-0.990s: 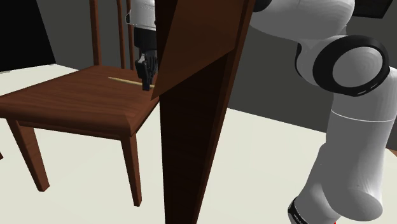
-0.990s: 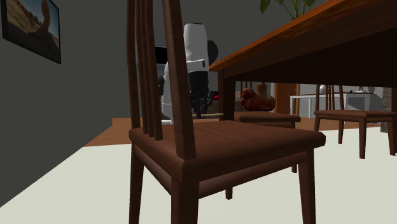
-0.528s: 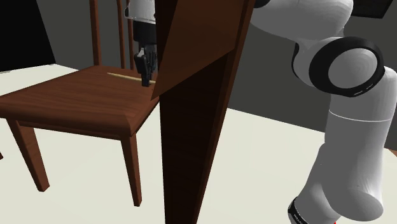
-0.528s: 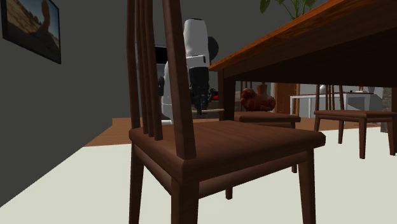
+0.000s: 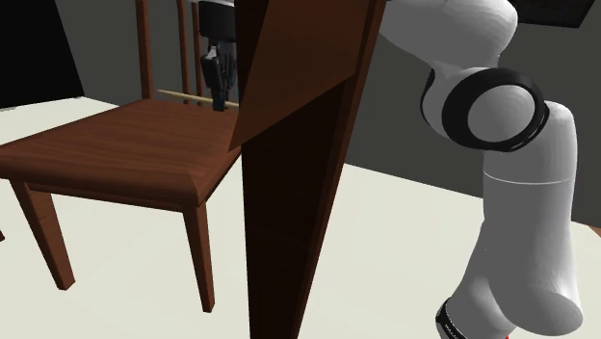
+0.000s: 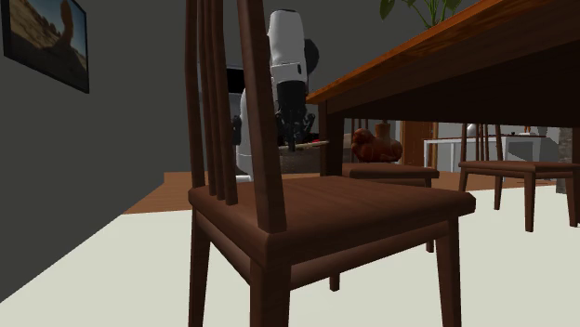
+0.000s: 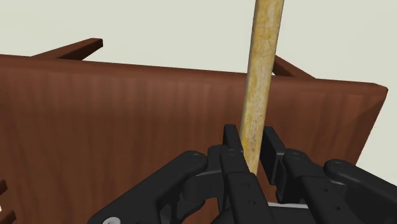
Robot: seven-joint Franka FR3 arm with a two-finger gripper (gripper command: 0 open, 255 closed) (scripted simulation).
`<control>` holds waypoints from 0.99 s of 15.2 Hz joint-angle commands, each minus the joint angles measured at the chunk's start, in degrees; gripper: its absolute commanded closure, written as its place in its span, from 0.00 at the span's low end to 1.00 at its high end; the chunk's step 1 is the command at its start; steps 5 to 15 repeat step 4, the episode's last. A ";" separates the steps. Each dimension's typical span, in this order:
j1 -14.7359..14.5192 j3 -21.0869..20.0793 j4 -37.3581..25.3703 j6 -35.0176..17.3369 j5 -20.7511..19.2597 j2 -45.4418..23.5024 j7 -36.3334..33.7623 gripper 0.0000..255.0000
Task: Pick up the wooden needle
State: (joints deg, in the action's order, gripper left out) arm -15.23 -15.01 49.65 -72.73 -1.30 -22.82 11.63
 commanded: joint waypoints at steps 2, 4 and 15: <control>-1.72 0.10 -11.23 6.05 -1.35 -5.22 -0.40 1.00; -1.89 0.16 -12.10 6.49 -1.44 -5.64 -0.42 1.00; -1.89 0.16 -12.10 6.49 -1.44 -5.64 -0.42 1.00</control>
